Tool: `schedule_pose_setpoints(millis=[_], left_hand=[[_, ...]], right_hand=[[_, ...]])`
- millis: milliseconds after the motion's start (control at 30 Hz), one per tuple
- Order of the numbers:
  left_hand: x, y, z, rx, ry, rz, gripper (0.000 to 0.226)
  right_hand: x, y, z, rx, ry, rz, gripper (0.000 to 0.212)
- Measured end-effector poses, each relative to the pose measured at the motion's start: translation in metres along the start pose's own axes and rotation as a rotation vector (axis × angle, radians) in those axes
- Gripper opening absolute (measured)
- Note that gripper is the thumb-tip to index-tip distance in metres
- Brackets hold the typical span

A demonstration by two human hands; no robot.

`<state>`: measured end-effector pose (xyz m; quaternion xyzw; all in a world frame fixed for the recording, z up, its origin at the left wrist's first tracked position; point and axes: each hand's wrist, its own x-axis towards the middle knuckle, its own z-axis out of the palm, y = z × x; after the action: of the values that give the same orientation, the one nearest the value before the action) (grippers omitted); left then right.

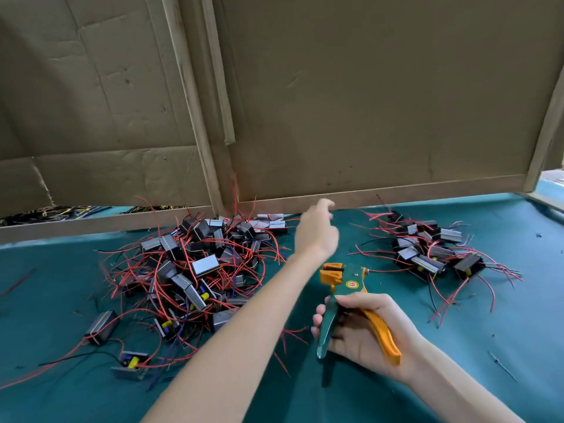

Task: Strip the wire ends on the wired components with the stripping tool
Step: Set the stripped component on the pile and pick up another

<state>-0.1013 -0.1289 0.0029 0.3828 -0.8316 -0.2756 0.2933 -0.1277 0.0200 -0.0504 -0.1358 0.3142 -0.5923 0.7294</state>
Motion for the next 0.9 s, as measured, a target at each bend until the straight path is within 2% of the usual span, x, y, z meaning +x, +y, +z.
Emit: schedule_pose_setpoints(millis=[67,167,233,267,400,433,500,600,667,800,900], left_hand=[[0.011,-0.045,-0.027,0.390,0.129,-0.026,0.053],[0.016,-0.092,-0.061,0.812,0.035,-0.044,0.048],[0.018,-0.108,-0.070,0.948,-0.083,-0.026,0.049],[0.020,-0.114,-0.075,0.998,-0.092,-0.013,0.048],[0.028,-0.115,-0.081,1.099,0.013,0.103,0.027],[0.030,-0.114,-0.082,1.080,0.035,0.113,0.024],[0.031,-0.108,-0.088,0.888,0.145,0.103,0.019],[0.026,-0.087,-0.104,0.428,0.397,0.086,0.021],[0.016,-0.071,-0.117,0.155,0.501,0.114,0.016],[-0.039,-0.054,-0.126,-0.202,0.509,0.220,0.008],[-0.089,-0.060,-0.114,-0.369,0.446,0.182,0.011]], right_hand=[[-0.003,0.000,0.003,0.038,-0.034,0.004,0.013],[-0.004,-0.001,0.007,0.052,-0.017,0.020,0.008],[-0.005,-0.001,0.010,0.048,-0.012,0.024,0.008],[-0.005,-0.001,0.010,0.046,-0.011,0.025,0.009],[-0.008,-0.001,0.011,0.072,-0.029,0.033,0.022],[-0.008,-0.001,0.011,0.076,-0.030,0.032,0.025],[-0.008,-0.002,0.011,0.080,-0.032,0.035,0.025],[-0.008,-0.001,0.012,0.058,-0.038,0.034,0.018],[-0.008,-0.001,0.012,0.038,-0.033,0.030,0.017],[-0.011,-0.001,0.015,0.018,-0.025,0.031,0.011],[-0.013,-0.001,0.018,0.014,-0.020,0.030,0.012]])
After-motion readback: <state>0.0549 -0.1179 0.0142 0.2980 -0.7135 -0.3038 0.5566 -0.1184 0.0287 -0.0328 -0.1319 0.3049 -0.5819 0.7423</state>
